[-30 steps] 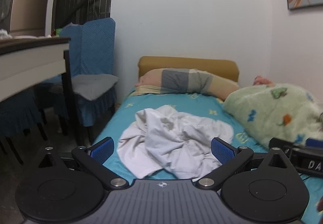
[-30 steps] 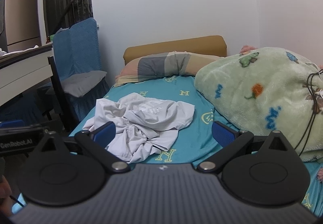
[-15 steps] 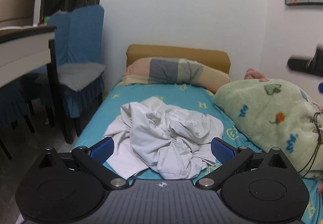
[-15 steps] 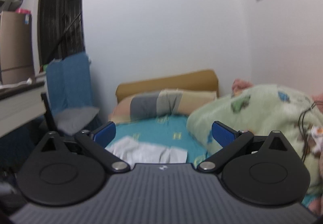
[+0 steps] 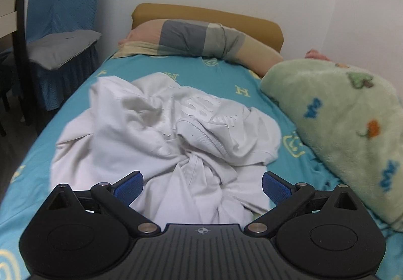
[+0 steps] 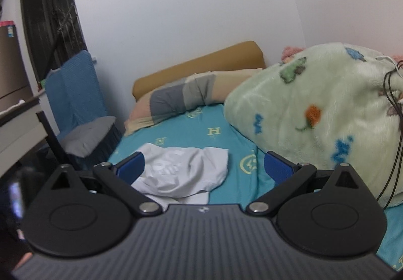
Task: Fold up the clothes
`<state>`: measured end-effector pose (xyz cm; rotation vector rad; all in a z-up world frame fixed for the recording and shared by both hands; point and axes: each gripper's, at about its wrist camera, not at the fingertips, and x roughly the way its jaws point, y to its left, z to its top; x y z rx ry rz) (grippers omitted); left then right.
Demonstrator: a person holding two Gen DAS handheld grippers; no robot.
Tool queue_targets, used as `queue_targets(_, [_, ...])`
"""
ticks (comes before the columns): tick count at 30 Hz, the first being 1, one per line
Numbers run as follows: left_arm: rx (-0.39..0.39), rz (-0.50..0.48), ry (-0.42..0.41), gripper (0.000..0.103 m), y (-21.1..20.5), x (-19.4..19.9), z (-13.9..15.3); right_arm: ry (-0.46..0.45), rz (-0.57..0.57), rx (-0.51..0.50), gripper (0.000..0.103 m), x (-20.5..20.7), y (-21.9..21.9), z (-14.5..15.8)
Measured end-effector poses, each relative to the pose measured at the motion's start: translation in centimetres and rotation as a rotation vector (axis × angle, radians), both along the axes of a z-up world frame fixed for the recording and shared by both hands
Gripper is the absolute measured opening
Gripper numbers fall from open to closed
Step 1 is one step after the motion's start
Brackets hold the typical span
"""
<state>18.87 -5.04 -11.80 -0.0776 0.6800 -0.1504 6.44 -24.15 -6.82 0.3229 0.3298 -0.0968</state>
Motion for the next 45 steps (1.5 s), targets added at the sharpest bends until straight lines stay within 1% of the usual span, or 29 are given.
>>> queue_targets(3, [-0.007, -0.012, 0.000, 0.097, -0.8, 2.2, -2.2, 0.027, -0.030, 0.017, 0.103, 1.0, -0.7, -1.5])
queue_targets(4, [0.006, -0.020, -0.005, 0.096, -1.2, 2.8, -2.7, 0.036, -0.040, 0.022, 0.103, 1.3, -0.9, -2.0])
queue_targets(6, [0.058, -0.034, -0.019, 0.089, -2.2, 3.8, -3.8, 0.054, -0.060, 0.033, 0.103, 2.0, -1.4, -3.0])
queue_targets(7, [0.083, -0.030, -0.019, 0.076, -2.5, 4.1, -4.1, 0.063, -0.070, 0.039, 0.103, 2.3, -1.6, -3.5])
queue_targets(8, [0.103, -0.022, -0.015, 0.060, -2.7, 4.5, -4.3, 0.069, -0.076, 0.042, 0.103, 2.6, -1.7, -4.0])
queue_targets(9, [0.110, -0.012, -0.012, 0.051, -2.6, 4.7, -4.4, 0.073, -0.079, 0.044, 0.103, 2.8, -1.7, -4.4])
queue_targets(10, [0.105, -0.005, -0.008, 0.030, -2.2, 4.7, -4.3, 0.078, -0.082, 0.046, 0.103, 3.1, -1.7, -4.8])
queue_targets(11, [0.095, -0.006, -0.005, 0.019, -1.7, 4.6, -3.9, 0.082, -0.085, 0.047, 0.103, 3.3, -1.6, -5.2])
queue_targets(12, [0.085, -0.009, -0.002, 0.017, -1.2, 4.4, -3.3, 0.086, -0.087, 0.049, 0.103, 3.6, -1.6, -5.6])
queue_targets(15, [0.061, -0.029, -0.047, 0.013, 0.5, 2.3, -0.3, 0.081, -0.073, 0.048, 0.103, 4.1, -1.2, -6.1])
queue_targets(19, [0.033, -0.072, -0.123, 0.012, 3.6, -2.3, 5.4, 0.040, -0.022, 0.004, 0.103, 3.7, 0.2, -6.0])
queue_targets(22, [-0.026, -0.081, -0.164, 0.011, 6.5, -5.9, 8.8, 0.016, 0.036, -0.029, 0.103, 2.9, 1.7, -5.6])
queue_targets(25, [-0.091, -0.061, -0.194, 0.011, 9.3, -8.8, 10.5, 0.007, 0.115, -0.064, 0.103, 1.8, 3.7, -5.2])
queue_targets(27, [-0.154, -0.031, -0.193, 0.011, 11.0, -10.2, 10.8, 0.019, 0.170, -0.108, 0.103, 1.2, 5.6, -5.3])
queue_targets(32, [-0.230, 0.005, -0.176, 0.012, 13.0, -11.1, 10.4, 0.055, 0.334, -0.226, 0.103, 0.3, 10.7, -6.1])
queue_targets(33, [-0.253, 0.004, -0.165, 0.012, 13.2, -10.7, 10.3, 0.058, 0.335, -0.227, 0.103, 0.5, 11.1, -6.1])
queue_targets(36, [-0.286, -0.008, -0.153, 0.012, 14.1, -10.3, 9.7, 0.060, 0.278, -0.188, 0.103, 1.6, 11.4, -5.6])
queue_targets(40, [-0.284, -0.010, -0.155, 0.012, 15.0, -9.5, 8.4, 0.062, 0.202, -0.136, 0.103, 3.1, 11.7, -5.0])
queue_targets(43, [-0.288, 0.001, -0.136, 0.012, 15.4, -8.7, 7.5, 0.064, 0.144, -0.097, 0.103, 4.2, 11.9, -4.6])
queue_targets(45, [-0.288, -0.004, -0.144, 0.012, 15.4, -8.2, 7.2, 0.065, 0.106, -0.072, 0.103, 4.9, 12.1, -4.3])
